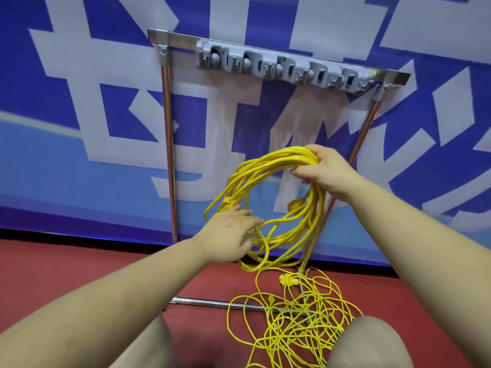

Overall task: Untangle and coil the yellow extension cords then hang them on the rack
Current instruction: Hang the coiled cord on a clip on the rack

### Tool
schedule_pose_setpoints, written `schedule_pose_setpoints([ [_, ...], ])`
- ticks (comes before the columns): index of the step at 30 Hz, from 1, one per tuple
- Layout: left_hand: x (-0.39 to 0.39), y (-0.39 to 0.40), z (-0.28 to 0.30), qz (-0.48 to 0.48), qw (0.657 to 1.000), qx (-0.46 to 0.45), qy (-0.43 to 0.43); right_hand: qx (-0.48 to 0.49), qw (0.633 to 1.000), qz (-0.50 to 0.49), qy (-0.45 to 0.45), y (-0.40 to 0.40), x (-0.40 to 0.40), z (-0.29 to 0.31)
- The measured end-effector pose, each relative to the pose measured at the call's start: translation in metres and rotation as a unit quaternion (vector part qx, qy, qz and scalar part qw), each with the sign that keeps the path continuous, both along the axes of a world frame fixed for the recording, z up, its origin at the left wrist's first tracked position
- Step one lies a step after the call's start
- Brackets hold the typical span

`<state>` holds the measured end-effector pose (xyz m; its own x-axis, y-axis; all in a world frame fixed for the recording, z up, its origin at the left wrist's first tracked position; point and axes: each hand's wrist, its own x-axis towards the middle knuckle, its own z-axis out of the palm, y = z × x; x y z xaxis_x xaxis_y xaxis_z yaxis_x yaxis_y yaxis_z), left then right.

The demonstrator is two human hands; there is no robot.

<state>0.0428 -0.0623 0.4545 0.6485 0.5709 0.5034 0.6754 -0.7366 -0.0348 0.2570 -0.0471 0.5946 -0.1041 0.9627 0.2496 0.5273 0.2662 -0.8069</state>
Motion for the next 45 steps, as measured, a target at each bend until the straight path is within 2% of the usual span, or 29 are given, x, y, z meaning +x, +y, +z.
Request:
schedule_pose_setpoints([
  [3,0.012,-0.007,0.01,-0.006,0.984,0.073,-0.161,0.014,1.0,-0.01,0.01,0.001,-0.005,0.002],
  [5,0.018,-0.007,0.018,0.073,0.957,0.125,-0.251,0.014,1.0,-0.013,0.017,0.001,-0.009,0.003],
  [8,0.027,-0.001,0.039,0.194,0.901,0.118,-0.37,0.003,1.0,-0.001,0.024,0.001,-0.013,0.003],
  [11,0.026,0.005,0.062,0.237,0.902,-0.001,-0.36,-0.014,0.999,0.024,0.036,-0.001,-0.016,0.005],
  [15,0.015,0.015,0.08,0.168,0.889,-0.214,-0.369,-0.032,0.997,0.069,0.034,-0.003,-0.018,0.01],
  [18,0.002,0.027,0.087,0.094,0.858,-0.31,-0.398,-0.045,0.993,0.099,0.044,0.0,-0.018,0.014],
  [23,-0.009,0.036,0.112,0.011,0.862,-0.413,-0.294,-0.036,0.993,0.111,0.023,0.008,-0.021,0.026],
  [27,-0.01,0.042,0.124,0.008,0.867,-0.411,-0.283,-0.029,0.992,0.118,0.041,0.018,-0.019,0.036],
  [30,-0.02,0.05,0.133,0.012,0.865,-0.419,-0.276,-0.034,0.991,0.126,0.017,0.029,-0.014,0.044],
  [33,-0.034,0.06,0.148,0.037,0.893,-0.358,-0.27,-0.036,0.991,0.122,-0.027,0.041,-0.013,0.057],
  [35,-0.042,0.068,0.161,0.045,0.897,-0.334,-0.287,-0.035,0.991,0.119,-0.048,0.048,-0.017,0.068],
  [45,-0.099,0.128,0.228,0.053,0.847,-0.294,-0.439,0.031,0.991,0.132,-0.023,0.118,-0.068,0.135],
])
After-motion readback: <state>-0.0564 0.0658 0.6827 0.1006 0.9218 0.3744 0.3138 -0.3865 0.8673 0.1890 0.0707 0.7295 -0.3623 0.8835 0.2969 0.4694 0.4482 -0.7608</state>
